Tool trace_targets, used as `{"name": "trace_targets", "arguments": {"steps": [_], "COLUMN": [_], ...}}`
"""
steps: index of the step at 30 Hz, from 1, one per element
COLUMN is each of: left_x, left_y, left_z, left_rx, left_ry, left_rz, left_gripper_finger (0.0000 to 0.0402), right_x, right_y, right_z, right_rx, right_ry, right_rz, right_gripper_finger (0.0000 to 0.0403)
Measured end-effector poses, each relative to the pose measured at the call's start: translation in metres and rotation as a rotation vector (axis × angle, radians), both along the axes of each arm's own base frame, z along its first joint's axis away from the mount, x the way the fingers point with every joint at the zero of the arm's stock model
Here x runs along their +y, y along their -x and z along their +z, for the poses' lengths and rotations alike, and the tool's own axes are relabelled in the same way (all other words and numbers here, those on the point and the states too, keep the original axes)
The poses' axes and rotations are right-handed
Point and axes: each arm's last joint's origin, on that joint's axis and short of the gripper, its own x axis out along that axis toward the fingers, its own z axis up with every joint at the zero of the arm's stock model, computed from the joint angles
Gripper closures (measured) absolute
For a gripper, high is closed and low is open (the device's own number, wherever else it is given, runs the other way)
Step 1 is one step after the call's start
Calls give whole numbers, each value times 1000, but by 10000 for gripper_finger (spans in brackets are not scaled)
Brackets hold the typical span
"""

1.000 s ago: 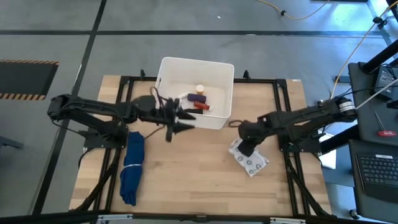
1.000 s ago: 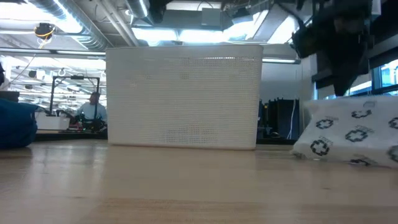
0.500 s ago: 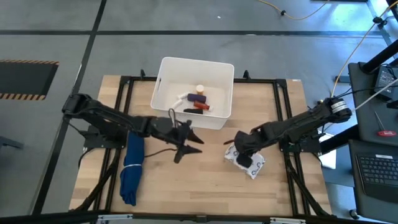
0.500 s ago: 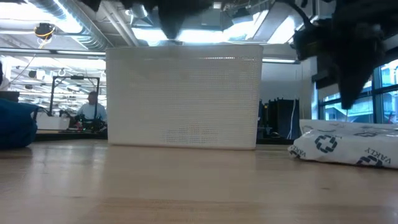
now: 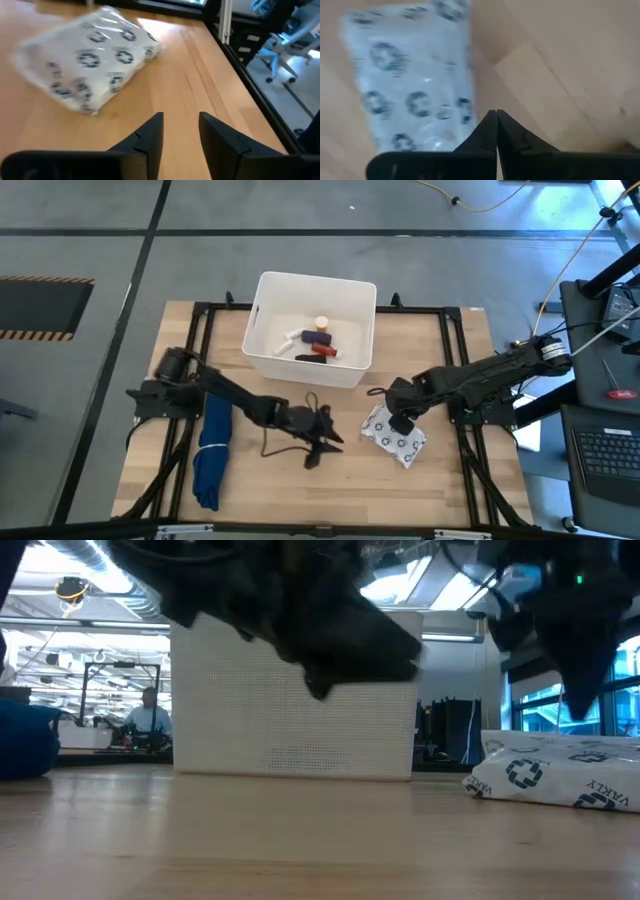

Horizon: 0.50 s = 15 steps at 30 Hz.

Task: Pick & place medical supplies in basket/bin
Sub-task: Put the white mailer bag into the white bin

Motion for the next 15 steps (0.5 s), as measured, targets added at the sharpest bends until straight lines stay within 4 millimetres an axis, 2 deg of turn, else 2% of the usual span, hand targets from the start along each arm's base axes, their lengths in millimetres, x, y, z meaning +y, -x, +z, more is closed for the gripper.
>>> {"name": "trace_targets", "arguments": {"steps": [6, 11, 15], "left_x": [-13, -13, -10], "left_y": [-43, -66, -74], "left_z": [-14, -25, -36], "left_rx": [-16, 14, 104], "left_ry": [1, 14, 82], "left_rz": [-22, -15, -35], "left_gripper_finger": [326, 355, 373], "right_x": [-7, -3, 4], "right_y": [20, 24, 19], "right_z": [-36, -61, -69], "right_rx": [118, 66, -33], "right_ry": [-60, -211, -283], "right_rz": [-48, -44, -56], "right_gripper_finger": [401, 401, 401]}}
